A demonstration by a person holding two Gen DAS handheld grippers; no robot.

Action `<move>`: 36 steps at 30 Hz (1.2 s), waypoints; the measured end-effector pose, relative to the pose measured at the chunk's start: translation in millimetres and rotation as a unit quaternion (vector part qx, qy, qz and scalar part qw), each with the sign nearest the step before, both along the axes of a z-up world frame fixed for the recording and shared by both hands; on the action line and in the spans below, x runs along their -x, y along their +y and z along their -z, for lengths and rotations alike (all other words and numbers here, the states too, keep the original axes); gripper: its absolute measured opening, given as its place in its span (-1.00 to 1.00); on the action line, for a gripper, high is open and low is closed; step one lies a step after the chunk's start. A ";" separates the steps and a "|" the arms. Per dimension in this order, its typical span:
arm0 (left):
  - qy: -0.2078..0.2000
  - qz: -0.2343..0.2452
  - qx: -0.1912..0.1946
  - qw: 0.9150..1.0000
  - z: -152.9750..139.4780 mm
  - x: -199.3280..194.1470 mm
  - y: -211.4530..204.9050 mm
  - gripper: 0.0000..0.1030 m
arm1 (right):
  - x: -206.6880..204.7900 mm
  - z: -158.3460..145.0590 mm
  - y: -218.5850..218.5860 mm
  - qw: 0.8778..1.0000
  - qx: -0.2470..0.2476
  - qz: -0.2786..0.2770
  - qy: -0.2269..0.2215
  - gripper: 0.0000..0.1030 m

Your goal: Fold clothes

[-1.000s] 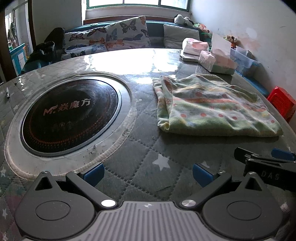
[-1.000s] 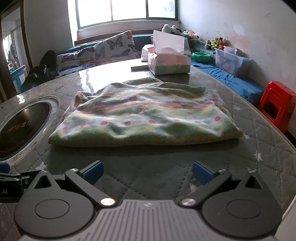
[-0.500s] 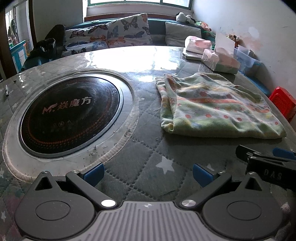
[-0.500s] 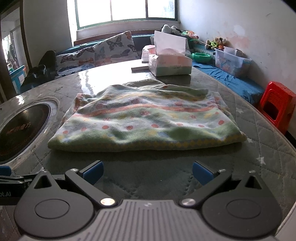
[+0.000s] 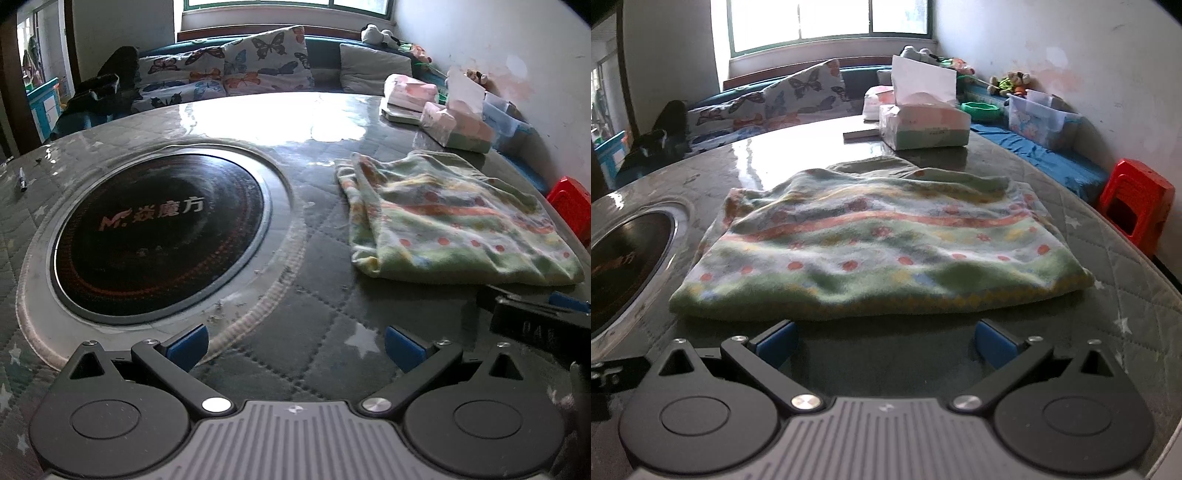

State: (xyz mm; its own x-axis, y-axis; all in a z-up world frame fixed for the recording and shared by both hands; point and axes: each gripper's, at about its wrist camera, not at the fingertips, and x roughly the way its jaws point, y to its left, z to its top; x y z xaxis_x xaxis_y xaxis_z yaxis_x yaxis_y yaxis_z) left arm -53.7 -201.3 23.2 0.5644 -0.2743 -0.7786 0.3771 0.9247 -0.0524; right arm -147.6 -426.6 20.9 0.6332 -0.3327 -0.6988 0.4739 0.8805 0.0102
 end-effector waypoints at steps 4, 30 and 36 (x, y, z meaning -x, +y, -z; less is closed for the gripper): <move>0.000 -0.011 -0.001 1.000 -0.8 -6.8 13.2 1.00 | -8.6 2.1 0.8 1.000 0.011 -0.008 0.000 1.00; 0.004 -0.033 -0.033 0.999 6.8 -29.1 54.2 1.00 | -17.7 9.1 5.7 0.999 0.025 -0.007 -0.025 1.00; 0.007 0.008 -0.025 1.000 1.3 -17.9 21.3 1.00 | -17.3 9.1 6.0 0.999 0.026 -0.007 -0.025 1.00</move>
State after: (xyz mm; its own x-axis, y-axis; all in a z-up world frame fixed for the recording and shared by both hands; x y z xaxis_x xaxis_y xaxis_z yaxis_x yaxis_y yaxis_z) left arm -35.8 -179.9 21.9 0.5489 -0.2438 -0.7995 0.3921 0.9198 -0.0113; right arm -130.4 -420.7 11.8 0.6715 -0.3581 -0.6487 0.4614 0.8871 -0.0121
